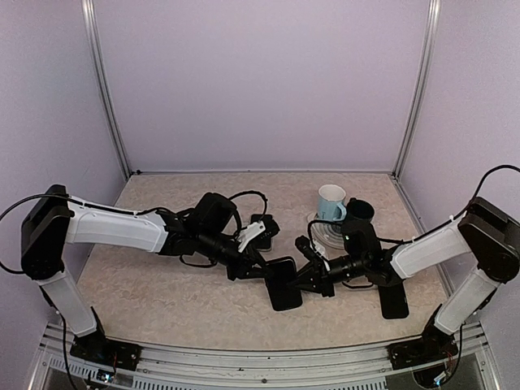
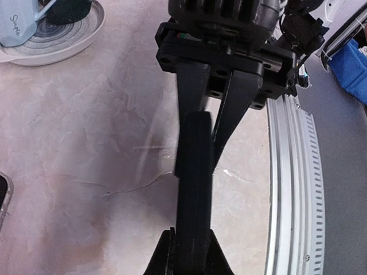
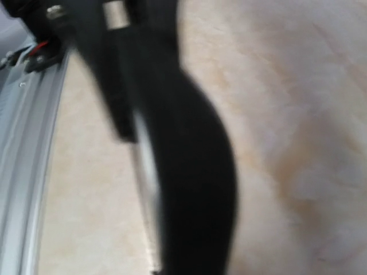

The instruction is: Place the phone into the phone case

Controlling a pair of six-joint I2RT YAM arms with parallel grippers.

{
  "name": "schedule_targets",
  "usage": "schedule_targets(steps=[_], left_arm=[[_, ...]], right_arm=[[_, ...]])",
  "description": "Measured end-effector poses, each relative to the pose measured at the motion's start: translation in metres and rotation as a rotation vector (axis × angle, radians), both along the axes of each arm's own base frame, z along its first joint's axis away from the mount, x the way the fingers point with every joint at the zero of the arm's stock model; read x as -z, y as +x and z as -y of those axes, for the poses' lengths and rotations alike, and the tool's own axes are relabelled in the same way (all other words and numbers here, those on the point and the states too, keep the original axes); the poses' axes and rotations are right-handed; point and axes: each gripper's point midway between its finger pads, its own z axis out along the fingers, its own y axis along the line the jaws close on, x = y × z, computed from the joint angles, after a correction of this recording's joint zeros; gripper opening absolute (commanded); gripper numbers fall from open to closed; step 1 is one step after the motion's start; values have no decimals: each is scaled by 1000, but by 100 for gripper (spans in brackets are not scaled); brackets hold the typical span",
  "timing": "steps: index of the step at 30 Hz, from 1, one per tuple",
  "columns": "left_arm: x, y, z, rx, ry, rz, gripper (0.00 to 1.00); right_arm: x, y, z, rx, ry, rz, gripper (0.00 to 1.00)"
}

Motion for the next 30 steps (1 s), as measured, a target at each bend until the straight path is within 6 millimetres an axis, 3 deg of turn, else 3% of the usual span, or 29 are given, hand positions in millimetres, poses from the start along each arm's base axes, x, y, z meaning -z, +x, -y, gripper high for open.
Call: schedule_targets(steps=[2,5,6,8,15,17,23,30], left_arm=[[1,1,-2,4,2,-6,3],[1,3,-4,-2,5,-5,58],[2,7,-5,-23,12,0,68],[3,19,-9,-85,24,-3,75],[-24,113,-60,-468,-18,-15,82],[-33,130,-70,-548,-21,-4,82],[-38,159,-91,-754,54,16,83],[-7,178,-129,-929,221,7,83]], right_arm=[[-1,-3,-2,-27,14,1,0],[-1,-3,-2,-32,13,-3,0],[-1,-2,-3,-23,9,-9,0],[-1,5,-4,18,-18,-43,0],[0,45,-5,223,-122,-192,0],[4,53,-7,265,-149,-272,3],[14,66,-8,409,-213,-458,12],[34,81,7,582,-296,-522,20]])
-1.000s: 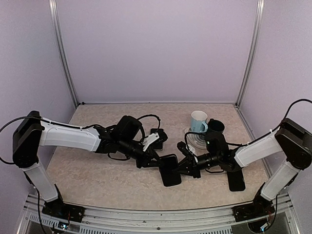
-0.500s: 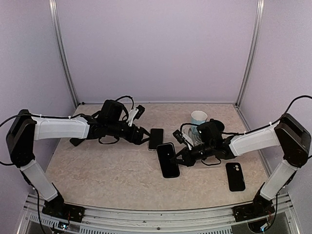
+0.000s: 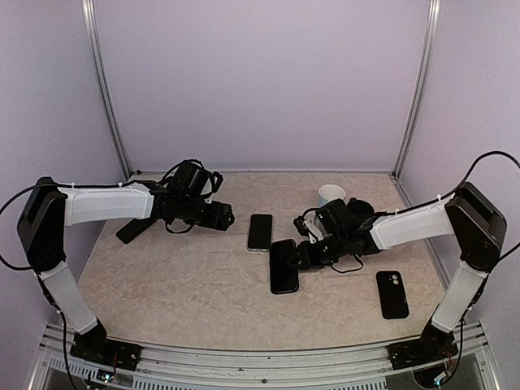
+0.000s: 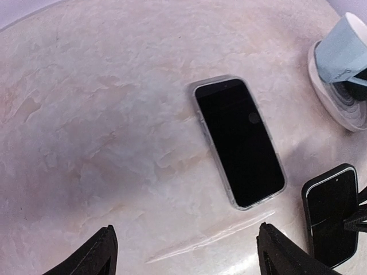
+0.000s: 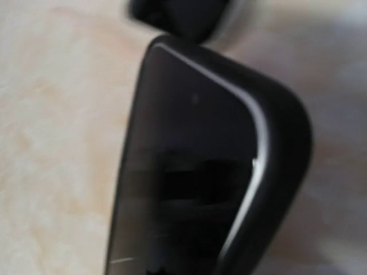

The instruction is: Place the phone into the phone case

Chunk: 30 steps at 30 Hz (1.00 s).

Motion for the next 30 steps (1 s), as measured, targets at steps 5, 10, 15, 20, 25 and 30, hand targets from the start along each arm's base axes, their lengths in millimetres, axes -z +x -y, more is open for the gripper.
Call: schedule_targets(steps=[5,10,15,20,25,30], left_arm=[[11,0,-11,-39,41,-27,83],[12,0,-14,-50,55,-29,83],[13,0,-16,-55,63,-31,83],[13,0,-17,-61,69,-27,83],[13,2,-19,-69,78,-21,84],[14,4,-25,-82,93,-18,93]], right_arm=[[13,10,6,57,-66,-12,23],[19,18,11,90,-131,-13,18],[31,16,27,116,-213,-9,21],[31,15,36,133,-250,1,25],[26,4,72,190,-407,-14,38],[2,-10,118,329,-535,-21,99]])
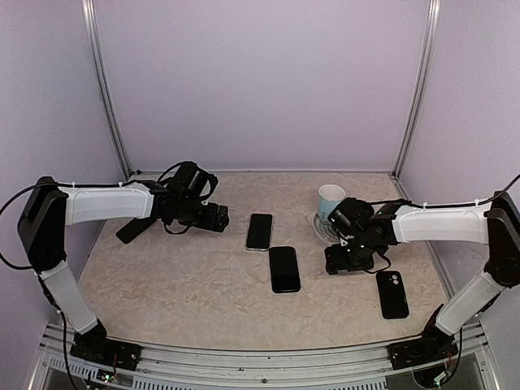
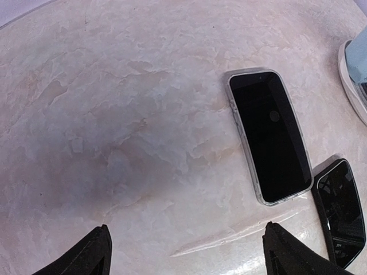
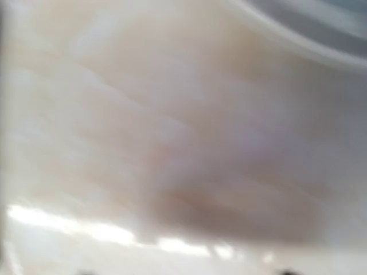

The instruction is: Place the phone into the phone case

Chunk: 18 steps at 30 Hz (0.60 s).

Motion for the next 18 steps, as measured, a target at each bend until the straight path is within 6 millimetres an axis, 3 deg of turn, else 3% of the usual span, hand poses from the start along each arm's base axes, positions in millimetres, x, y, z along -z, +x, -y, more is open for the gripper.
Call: schedule_targets(steps=[3,7,13,15,18], left_arm=[[3,2,-7,-16,14,-12,99],[10,7,-11,-29,41,-21,99],[11,11,-17,-42,66,-17,99],[12,11,-18,-45,72,-17,99],[11,12,-20,-50,77,-14,99]], right_arm=[[-3,-16,29,82,-55,-9,99],[4,-45,66,180,-117,-59,99],[9,-52,95,301,-111,-83,99],[11,-53,103,337,-125,-94,92],[15,-53,106,353,-121,-100,64]])
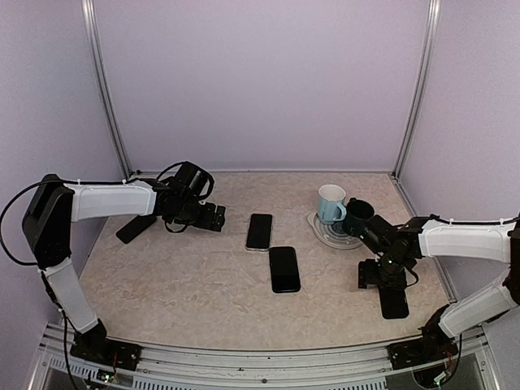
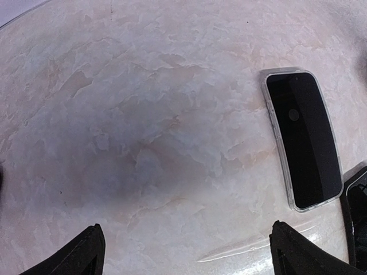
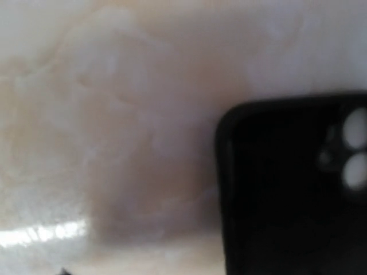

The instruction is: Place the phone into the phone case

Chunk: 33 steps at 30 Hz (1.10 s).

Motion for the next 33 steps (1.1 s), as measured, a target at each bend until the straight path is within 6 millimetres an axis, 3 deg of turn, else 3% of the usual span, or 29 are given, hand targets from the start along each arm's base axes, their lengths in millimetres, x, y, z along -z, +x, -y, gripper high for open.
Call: schedule_targets(steps=[4,8,15,17,22,24,31,33], left_arm=[[0,0,-1,-3,4,0,99],[0,0,-2,-3,8,1,99],[0,0,-2,-2,9,2,99],[0,0,-2,-1,10,2,99],[0,0,-2,3,12,2,99],[0,0,-2,5,14,3,99],[1,-1,-2,12,19,0,99],[1,-1,-2,12,22,-3,99]], right_arm=[[19,-9,2,-1,23,-53,33],[22,-9,4,-2,10,-60,0],[20,-10,1,-23,19,-76,0],[15,-9,-17,-56,71,-72,0],[-16,-4,-91,-167,244,-6,0],[-19,-7,-115,-199,290,-1,0],[15,-17,-168,-271,260,-98,0],[16,-16,-175,-278,247,-109,0]])
